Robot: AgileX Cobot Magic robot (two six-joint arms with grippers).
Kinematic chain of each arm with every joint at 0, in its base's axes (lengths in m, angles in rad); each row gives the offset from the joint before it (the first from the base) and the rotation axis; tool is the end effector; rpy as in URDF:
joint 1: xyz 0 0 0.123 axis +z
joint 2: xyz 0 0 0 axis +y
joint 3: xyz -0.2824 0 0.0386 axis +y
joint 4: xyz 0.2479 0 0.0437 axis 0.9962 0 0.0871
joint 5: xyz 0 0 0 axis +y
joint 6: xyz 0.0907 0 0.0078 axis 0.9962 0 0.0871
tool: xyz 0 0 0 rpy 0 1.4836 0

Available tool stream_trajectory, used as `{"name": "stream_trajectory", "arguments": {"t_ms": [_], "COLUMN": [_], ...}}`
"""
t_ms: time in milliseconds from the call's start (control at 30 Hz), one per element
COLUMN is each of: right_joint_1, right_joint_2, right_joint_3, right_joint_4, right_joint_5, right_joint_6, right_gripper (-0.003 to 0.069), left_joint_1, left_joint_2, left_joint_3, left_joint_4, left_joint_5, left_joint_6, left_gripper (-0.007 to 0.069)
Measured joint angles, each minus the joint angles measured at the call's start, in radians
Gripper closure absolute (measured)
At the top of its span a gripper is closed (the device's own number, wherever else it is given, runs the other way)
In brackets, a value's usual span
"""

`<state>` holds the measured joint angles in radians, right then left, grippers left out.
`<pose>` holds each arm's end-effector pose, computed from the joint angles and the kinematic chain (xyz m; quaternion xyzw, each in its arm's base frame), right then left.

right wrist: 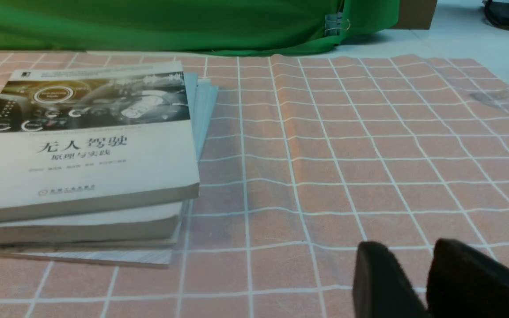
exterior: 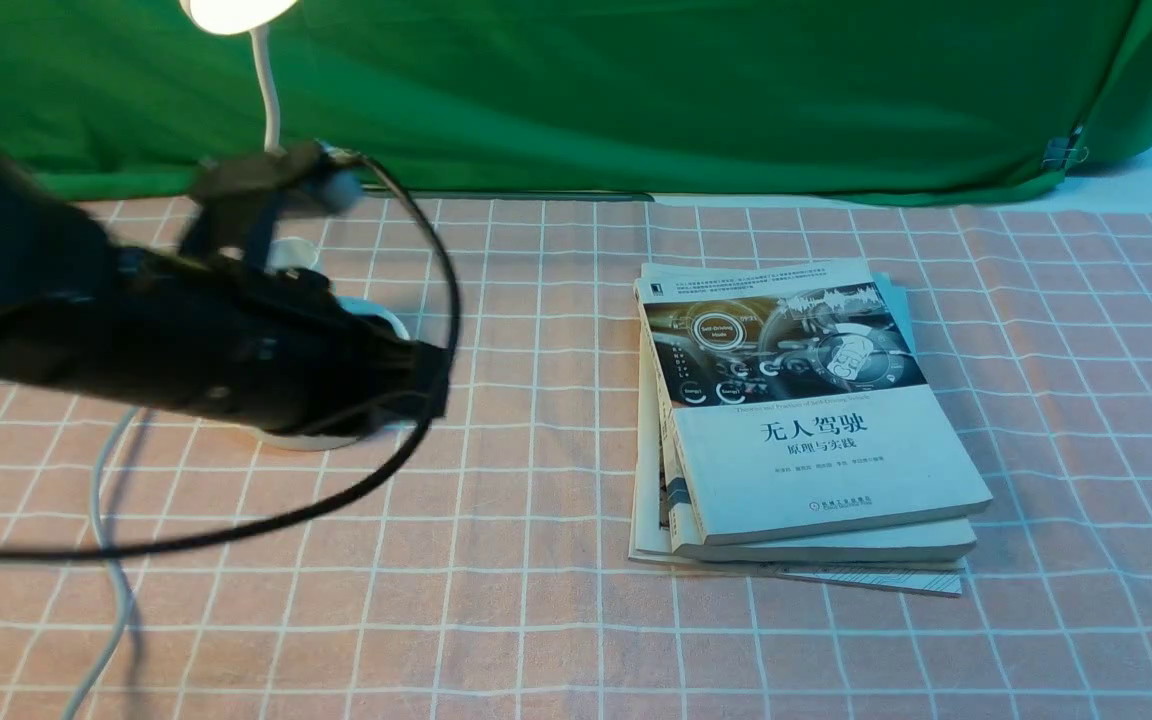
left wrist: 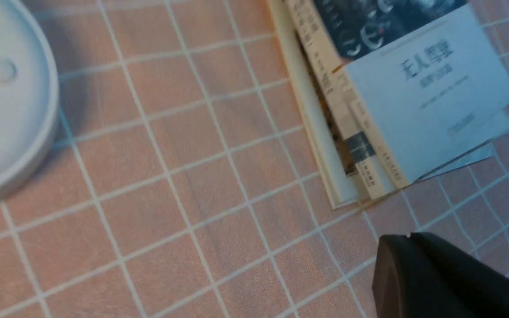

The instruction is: Turn on the table lamp on the pink coffee tablecloth with your hand.

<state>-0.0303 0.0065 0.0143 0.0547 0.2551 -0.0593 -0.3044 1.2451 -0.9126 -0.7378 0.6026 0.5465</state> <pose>0.0560 -0.0004 0.1848 0.0048 0.7704 -0.0064 0.6375 0.2359 -0.1106 0.3080 0.1728 0.8795 -0.2542 0.3632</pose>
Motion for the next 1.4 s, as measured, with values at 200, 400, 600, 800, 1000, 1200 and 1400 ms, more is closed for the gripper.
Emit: {"name": "stream_trajectory", "arguments": {"t_ms": [200,400,600,800,1000,1200,1400], "right_joint_1": [0.0,0.0,0.0,0.0,0.0,0.0,0.0], "right_joint_2": [0.0,0.0,0.0,0.0,0.0,0.0,0.002], "right_joint_3": [0.0,0.0,0.0,0.0,0.0,0.0,-0.002], "right_joint_4": [0.0,0.0,0.0,0.0,0.0,0.0,0.0], "right_joint_5": [0.0,0.0,0.0,0.0,0.0,0.0,-0.005], "right_joint_6": [0.0,0.0,0.0,0.0,0.0,0.0,0.0], "right_gripper": [0.0421,0.0421,0.0421,0.0421,0.0421,0.0421,0.0421], "left_joint_1": [0.0,0.0,0.0,-0.009,0.043,0.201,0.244], "left_joint_2": [-0.251,-0.429,-0.527,-0.675,-0.913,-1.161,-1.243], "left_joint_3": [0.031,0.031,0.033,0.087,0.264,0.522,0.77], "left_joint_4": [0.155,0.214,0.27,0.681,0.927,0.908,0.869], "left_joint_5": [-0.031,-0.031,-0.056,-0.058,0.006,-0.068,-0.241], "left_joint_6": [0.006,0.008,-0.016,-0.126,-0.248,-0.474,-0.537], "left_gripper": [0.0602,0.0602,0.0602,0.0602,0.0602,0.0602,0.0602]}}
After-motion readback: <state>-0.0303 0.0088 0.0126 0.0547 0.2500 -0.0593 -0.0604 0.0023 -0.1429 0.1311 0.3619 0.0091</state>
